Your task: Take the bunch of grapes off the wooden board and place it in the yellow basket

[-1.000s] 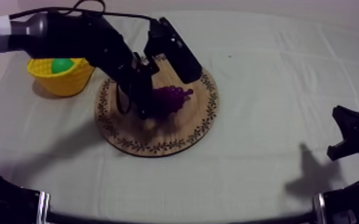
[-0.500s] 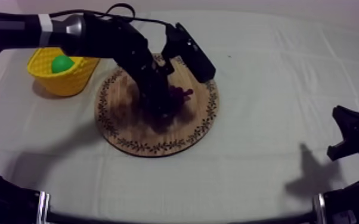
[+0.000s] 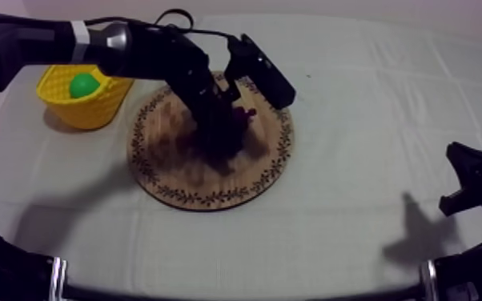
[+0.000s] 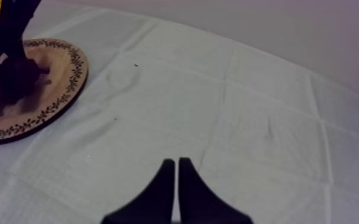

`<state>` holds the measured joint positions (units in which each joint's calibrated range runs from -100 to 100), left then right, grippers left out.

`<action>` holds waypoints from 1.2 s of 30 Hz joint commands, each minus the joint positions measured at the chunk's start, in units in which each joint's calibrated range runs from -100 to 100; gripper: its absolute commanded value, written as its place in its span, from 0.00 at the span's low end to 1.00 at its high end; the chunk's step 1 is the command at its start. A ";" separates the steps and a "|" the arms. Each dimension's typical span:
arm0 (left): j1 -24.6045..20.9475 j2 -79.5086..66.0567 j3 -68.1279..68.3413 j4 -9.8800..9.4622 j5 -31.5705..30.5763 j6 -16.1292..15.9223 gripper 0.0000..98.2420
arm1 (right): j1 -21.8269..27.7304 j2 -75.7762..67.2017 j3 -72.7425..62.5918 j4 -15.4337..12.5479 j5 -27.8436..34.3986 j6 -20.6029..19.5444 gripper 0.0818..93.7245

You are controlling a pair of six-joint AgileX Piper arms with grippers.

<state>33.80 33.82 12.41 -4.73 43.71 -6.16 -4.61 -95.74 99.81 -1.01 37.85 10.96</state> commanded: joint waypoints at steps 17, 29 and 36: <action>-0.70 -16.32 6.97 -1.05 7.86 3.08 0.46 | 0.02 -0.01 -0.03 0.01 -0.03 0.00 0.00; -3.66 -36.06 17.83 -2.34 19.84 6.98 0.46 | 0.02 -0.01 -0.03 0.01 -0.03 -0.03 0.00; -9.42 -40.01 17.06 -5.55 19.57 7.37 0.45 | 0.02 -0.01 -0.03 0.01 -0.03 0.00 0.00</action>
<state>26.51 -6.15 30.28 -10.15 63.50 1.37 -4.61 -95.74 99.81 -1.01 37.85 10.97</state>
